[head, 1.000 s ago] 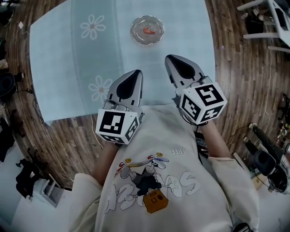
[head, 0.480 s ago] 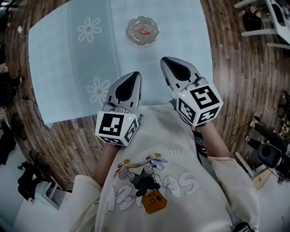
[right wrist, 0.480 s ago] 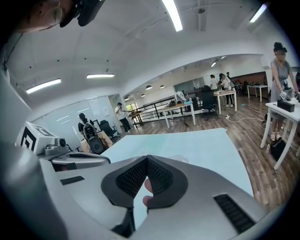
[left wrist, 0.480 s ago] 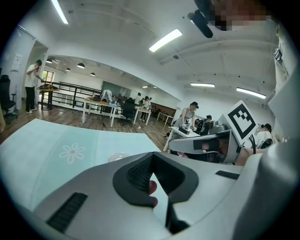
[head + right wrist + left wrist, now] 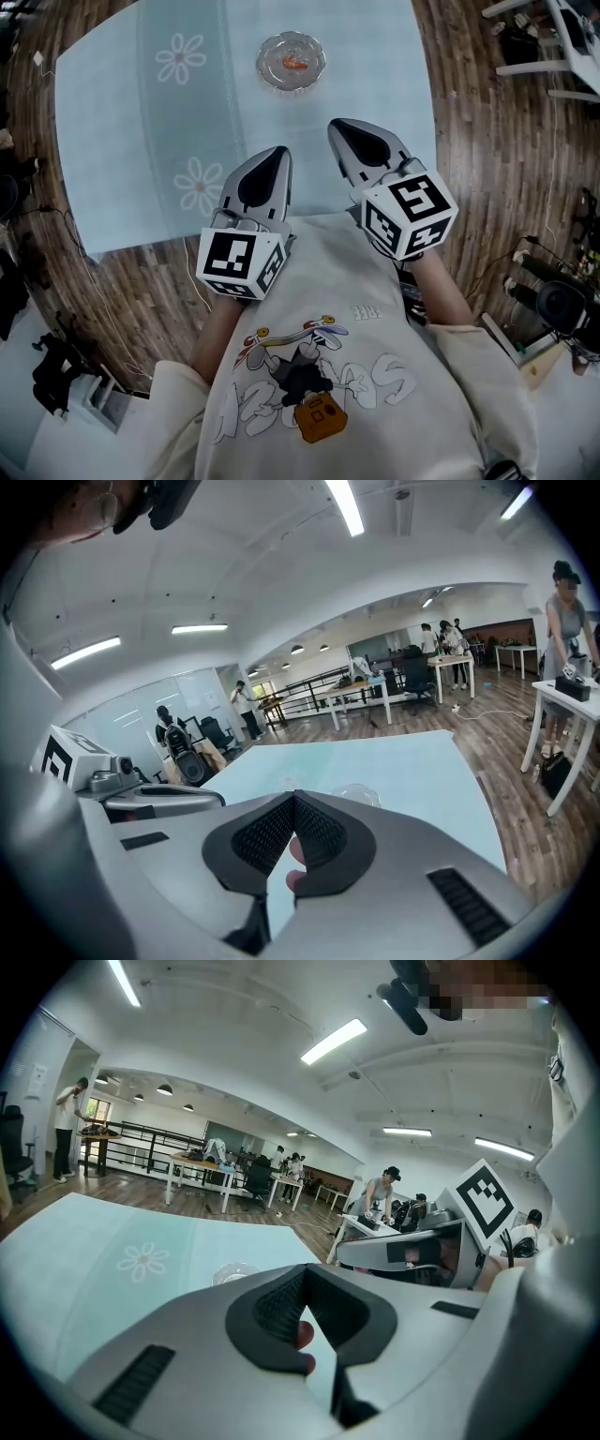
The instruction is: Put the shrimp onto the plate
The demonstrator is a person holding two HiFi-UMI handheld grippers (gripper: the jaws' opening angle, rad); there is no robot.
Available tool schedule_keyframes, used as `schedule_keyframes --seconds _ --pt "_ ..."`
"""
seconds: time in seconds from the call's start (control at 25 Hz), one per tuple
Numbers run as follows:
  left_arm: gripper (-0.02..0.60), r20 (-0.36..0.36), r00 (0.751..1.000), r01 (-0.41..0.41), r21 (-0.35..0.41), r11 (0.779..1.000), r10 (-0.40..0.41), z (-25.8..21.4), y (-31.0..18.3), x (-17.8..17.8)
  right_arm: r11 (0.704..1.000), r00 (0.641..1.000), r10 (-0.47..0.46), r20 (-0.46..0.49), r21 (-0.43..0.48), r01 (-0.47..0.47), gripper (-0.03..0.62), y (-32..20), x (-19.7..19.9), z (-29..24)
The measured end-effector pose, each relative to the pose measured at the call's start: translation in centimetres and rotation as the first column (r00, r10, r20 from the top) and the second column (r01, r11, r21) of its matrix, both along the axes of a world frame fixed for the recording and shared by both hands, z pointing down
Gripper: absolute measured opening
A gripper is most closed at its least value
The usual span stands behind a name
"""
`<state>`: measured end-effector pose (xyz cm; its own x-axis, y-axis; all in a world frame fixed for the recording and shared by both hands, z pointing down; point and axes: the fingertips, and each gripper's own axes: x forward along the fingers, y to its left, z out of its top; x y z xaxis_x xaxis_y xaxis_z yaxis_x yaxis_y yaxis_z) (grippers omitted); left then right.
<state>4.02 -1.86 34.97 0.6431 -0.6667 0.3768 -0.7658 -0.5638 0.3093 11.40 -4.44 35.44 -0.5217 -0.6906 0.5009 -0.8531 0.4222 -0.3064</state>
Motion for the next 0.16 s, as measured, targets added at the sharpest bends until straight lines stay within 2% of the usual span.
schedule_keyframes --seconds 0.16 --pt "0.008 0.0 1.0 -0.003 -0.017 1.0 0.003 0.47 0.71 0.38 1.0 1.0 0.004 -0.006 -0.008 -0.004 0.023 0.43 0.62 0.31"
